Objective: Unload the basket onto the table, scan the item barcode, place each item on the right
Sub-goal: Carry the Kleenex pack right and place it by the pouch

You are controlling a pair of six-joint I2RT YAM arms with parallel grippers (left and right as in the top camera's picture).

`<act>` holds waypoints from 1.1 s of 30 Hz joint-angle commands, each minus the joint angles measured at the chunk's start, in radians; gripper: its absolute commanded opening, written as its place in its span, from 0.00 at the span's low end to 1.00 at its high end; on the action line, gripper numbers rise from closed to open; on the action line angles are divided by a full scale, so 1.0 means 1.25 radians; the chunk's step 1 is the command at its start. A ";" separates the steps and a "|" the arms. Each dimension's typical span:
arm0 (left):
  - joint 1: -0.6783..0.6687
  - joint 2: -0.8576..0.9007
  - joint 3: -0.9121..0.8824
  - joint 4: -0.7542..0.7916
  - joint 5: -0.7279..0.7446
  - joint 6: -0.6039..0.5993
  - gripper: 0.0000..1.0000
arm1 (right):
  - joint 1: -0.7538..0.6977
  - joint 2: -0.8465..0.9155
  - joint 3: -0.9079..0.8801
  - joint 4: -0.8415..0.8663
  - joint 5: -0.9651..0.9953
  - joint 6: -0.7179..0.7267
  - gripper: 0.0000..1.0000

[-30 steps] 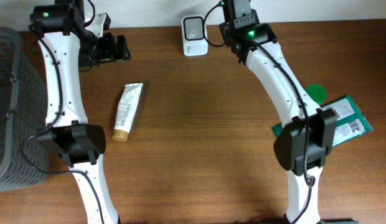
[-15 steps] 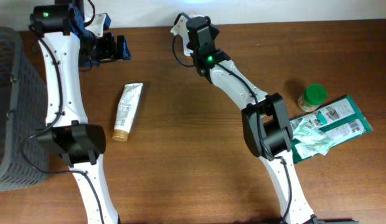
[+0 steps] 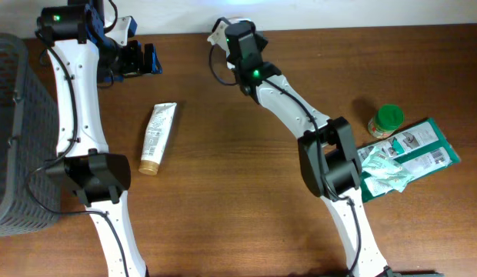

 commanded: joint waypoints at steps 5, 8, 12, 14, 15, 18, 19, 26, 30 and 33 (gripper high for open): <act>-0.002 -0.017 0.011 -0.001 0.009 0.004 0.99 | -0.008 -0.352 0.011 -0.399 -0.161 0.431 0.04; -0.002 -0.017 0.011 -0.001 0.009 0.004 0.99 | -0.033 -0.457 0.011 -0.609 -0.188 0.615 0.04; -0.002 -0.017 0.011 -0.001 0.009 0.004 0.99 | -0.126 -0.553 0.011 -0.909 -0.282 0.774 0.04; -0.002 -0.017 0.011 -0.001 0.009 0.004 0.99 | -0.173 -0.555 0.011 -1.011 -0.313 0.787 0.04; -0.002 -0.017 0.011 -0.001 0.009 0.004 0.99 | -0.219 -0.547 0.008 -1.093 -0.342 0.787 0.04; -0.002 -0.017 0.011 -0.001 0.009 0.004 0.99 | -0.296 -0.514 -0.005 -1.204 -0.350 0.787 0.04; -0.002 -0.017 0.011 -0.001 0.009 0.004 0.99 | -0.314 -0.507 -0.024 -1.215 -0.350 0.787 0.04; -0.002 -0.017 0.011 -0.001 0.009 0.004 0.99 | -0.390 -0.501 -0.327 -1.098 -0.270 0.787 0.04; -0.002 -0.017 0.011 -0.001 0.009 0.004 0.99 | -0.432 -0.501 -0.482 -0.949 -0.259 0.778 0.14; -0.002 -0.017 0.011 -0.001 0.009 0.004 0.99 | -0.452 -0.501 -0.564 -0.882 -0.259 0.778 0.31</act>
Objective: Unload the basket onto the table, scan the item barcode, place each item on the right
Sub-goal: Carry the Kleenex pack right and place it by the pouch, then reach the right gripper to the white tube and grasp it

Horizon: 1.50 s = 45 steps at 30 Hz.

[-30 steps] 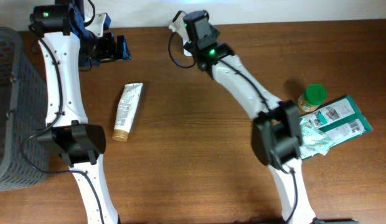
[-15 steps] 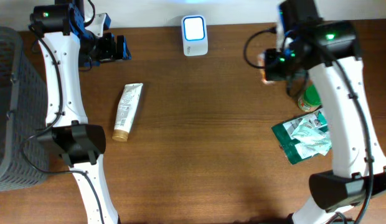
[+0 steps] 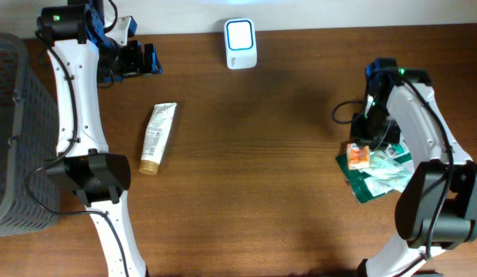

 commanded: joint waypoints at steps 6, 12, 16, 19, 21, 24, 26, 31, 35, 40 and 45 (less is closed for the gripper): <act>-0.002 -0.017 0.010 0.000 0.009 0.004 0.99 | -0.031 -0.011 -0.001 -0.016 -0.074 -0.083 0.50; -0.002 -0.017 0.010 0.000 0.009 0.004 0.99 | -0.030 -0.048 0.201 -0.098 -0.283 -0.103 0.56; -0.002 -0.017 0.010 0.000 0.009 0.004 0.99 | 0.015 -0.043 0.211 -0.030 -0.467 -0.117 0.59; -0.002 -0.017 0.010 0.000 0.009 0.004 0.99 | 0.068 -0.042 0.211 0.013 -0.473 -0.111 0.69; -0.002 -0.017 0.010 0.000 0.009 0.004 0.99 | 0.114 -0.042 0.211 0.067 -0.476 -0.060 0.82; -0.002 -0.017 0.010 0.010 0.010 0.004 0.99 | 0.198 -0.029 0.211 0.181 -0.476 0.001 0.82; -0.002 -0.017 0.010 0.008 0.009 0.004 0.99 | 0.245 -0.010 0.211 0.233 -0.475 0.036 0.86; 0.012 -0.018 0.010 0.029 -0.094 0.004 0.95 | 0.389 0.103 0.211 0.409 -0.464 0.221 0.82; 0.041 -0.018 0.010 0.036 -0.238 0.003 0.88 | 0.499 0.210 0.211 0.577 -0.464 0.354 0.82; 0.064 -0.017 0.010 0.036 -0.237 0.003 0.87 | 0.598 0.324 0.211 0.798 -0.463 0.513 0.78; 0.064 -0.017 0.010 0.036 -0.236 0.003 0.89 | 0.657 0.399 0.211 0.857 -0.443 0.608 0.75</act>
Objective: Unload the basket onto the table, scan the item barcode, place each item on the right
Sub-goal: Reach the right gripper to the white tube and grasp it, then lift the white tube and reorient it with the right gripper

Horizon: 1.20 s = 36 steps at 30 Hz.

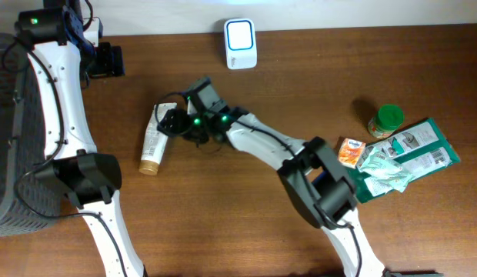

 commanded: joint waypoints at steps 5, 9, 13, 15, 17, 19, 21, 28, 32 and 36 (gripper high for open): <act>0.001 -0.016 0.009 0.000 -0.008 -0.018 0.89 | 0.025 0.054 0.008 0.071 0.015 0.058 0.71; 0.001 -0.016 -0.027 0.014 -0.008 -0.018 0.89 | 0.043 0.091 0.008 0.105 0.027 0.085 0.52; 0.000 -0.016 -0.100 0.040 -0.008 -0.018 0.87 | 0.043 0.094 0.008 0.111 0.026 0.089 0.23; 0.000 -0.016 -0.126 0.045 -0.008 -0.018 0.86 | 0.039 0.093 0.008 0.110 0.022 0.060 0.08; 0.000 -0.016 -0.149 0.051 -0.008 -0.018 0.86 | 0.022 0.093 0.008 0.100 -0.017 0.010 0.04; 0.000 -0.016 -0.154 0.054 0.015 -0.018 0.84 | -0.007 0.093 0.008 0.038 -0.057 -0.047 0.04; 0.000 -0.016 -0.154 0.057 0.041 -0.018 0.84 | -0.040 0.085 0.008 -0.051 -0.083 -0.127 0.04; -0.023 -0.016 -0.161 0.059 0.043 -0.018 0.84 | -0.149 -0.044 0.008 -0.442 -0.056 -0.493 0.04; -0.048 -0.016 -0.161 0.060 0.043 -0.017 0.86 | -0.190 -0.089 0.009 -0.662 0.060 -0.612 0.41; -0.054 -0.016 -0.161 0.061 0.042 -0.017 0.89 | -0.216 -0.106 0.045 -0.728 0.078 -0.612 0.42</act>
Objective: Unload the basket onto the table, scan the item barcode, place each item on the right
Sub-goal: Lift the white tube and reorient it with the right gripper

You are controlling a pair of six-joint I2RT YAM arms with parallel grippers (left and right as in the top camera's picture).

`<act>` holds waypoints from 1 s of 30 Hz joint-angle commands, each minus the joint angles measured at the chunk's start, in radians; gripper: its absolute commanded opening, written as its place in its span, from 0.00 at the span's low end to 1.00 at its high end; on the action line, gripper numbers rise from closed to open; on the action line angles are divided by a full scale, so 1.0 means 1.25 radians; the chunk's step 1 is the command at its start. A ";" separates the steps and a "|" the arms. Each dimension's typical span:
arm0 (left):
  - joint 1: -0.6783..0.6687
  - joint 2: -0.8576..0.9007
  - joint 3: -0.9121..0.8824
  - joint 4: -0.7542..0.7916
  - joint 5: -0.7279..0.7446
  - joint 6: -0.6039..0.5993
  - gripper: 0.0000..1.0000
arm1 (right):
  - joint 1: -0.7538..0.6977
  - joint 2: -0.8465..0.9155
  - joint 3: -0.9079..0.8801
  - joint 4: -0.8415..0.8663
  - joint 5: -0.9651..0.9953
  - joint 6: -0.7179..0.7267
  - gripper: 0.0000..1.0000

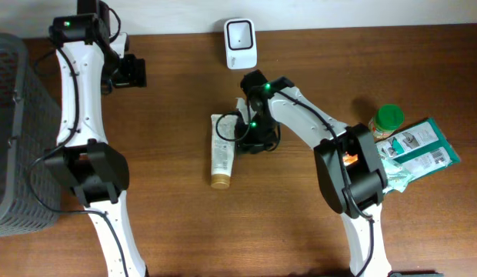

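Note:
A white tube with a gold cap (221, 152) lies lengthwise at the table's middle, cap toward the front. My right gripper (242, 129) sits at the tube's flat upper end and looks shut on it, though the wrist hides the fingers. The white barcode scanner (241, 42) stands at the back edge, just behind them. My left gripper (131, 71) hangs at the back left, far from the tube, with nothing in it. Its jaws cannot be made out.
A grey basket (15, 131) fills the left edge. At the right lie a green-lidded jar (389, 119), an orange packet (350, 158) partly under the right arm, and green packets (419, 146) with crumpled wrapping.
The tube has moved from the left-centre of the table to the middle, below the scanner, with my right gripper at its upper end. The left gripper has shifted slightly to the right.
My right arm first reached over the scanner at the back. Then it was at the right-hand pile by the orange packet. Then it stretched left to the tube, the packet lying beside the jar. Now the tube is at the middle, under the gripper.

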 commanded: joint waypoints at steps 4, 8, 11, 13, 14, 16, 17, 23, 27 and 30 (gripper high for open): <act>0.000 -0.016 -0.004 0.012 0.008 -0.005 0.93 | 0.020 -0.047 0.084 -0.044 0.022 -0.030 0.41; 0.000 -0.016 -0.004 0.014 0.008 -0.005 0.95 | 0.073 -0.047 0.085 0.003 0.019 -0.018 0.41; 0.000 -0.016 -0.004 0.014 0.009 -0.005 0.96 | 0.085 -0.047 0.104 0.019 -0.002 0.001 0.41; 0.000 -0.016 -0.004 0.015 0.009 -0.005 0.97 | 0.092 -0.047 0.112 0.035 -0.028 0.004 0.41; 0.000 -0.016 -0.004 0.016 0.009 -0.005 0.97 | 0.098 -0.046 0.112 0.049 -0.030 0.004 0.41; 0.000 -0.016 -0.004 0.017 0.009 -0.005 0.96 | 0.123 -0.041 0.110 0.086 -0.029 0.027 0.42; 0.000 -0.016 -0.004 0.016 0.009 -0.005 0.96 | 0.131 -0.038 0.110 0.098 -0.029 0.041 0.42; 0.000 -0.016 -0.004 0.016 0.009 -0.005 0.98 | 0.196 0.018 0.108 0.122 -0.012 0.095 0.42; 0.000 -0.016 -0.004 0.017 0.008 -0.005 0.99 | 0.190 0.019 0.099 0.002 0.128 0.094 0.42; 0.000 -0.016 -0.004 0.017 0.008 -0.005 0.99 | 0.178 0.018 0.099 -0.068 0.194 0.094 0.43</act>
